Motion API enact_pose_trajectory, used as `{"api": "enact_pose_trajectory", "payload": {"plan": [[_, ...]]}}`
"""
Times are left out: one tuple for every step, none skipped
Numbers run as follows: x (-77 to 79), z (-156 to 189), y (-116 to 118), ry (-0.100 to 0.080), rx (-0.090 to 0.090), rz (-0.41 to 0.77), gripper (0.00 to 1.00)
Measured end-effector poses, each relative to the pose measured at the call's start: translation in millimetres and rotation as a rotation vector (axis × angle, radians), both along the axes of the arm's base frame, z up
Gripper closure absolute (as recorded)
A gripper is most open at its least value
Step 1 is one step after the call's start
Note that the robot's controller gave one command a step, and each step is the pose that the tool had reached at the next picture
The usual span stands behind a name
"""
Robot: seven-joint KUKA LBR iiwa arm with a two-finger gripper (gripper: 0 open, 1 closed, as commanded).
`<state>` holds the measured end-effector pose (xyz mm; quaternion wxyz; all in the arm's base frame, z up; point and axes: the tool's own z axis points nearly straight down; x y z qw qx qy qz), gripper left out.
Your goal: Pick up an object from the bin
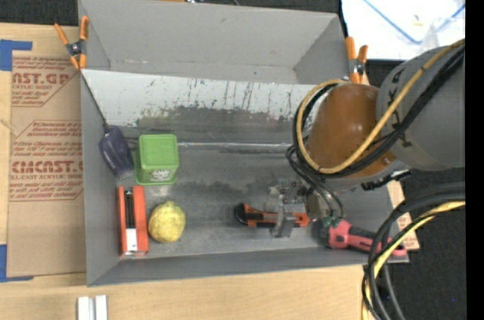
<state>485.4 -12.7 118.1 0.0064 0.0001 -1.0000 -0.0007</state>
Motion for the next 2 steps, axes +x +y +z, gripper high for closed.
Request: {"api": "enact_pose_trajectory", "payload": {"plan": [[2.3,44,0,-0.008,0.0,0.0,1.0],[2.8,72,0,-0.011,0.0,0.0,1.0]]}}
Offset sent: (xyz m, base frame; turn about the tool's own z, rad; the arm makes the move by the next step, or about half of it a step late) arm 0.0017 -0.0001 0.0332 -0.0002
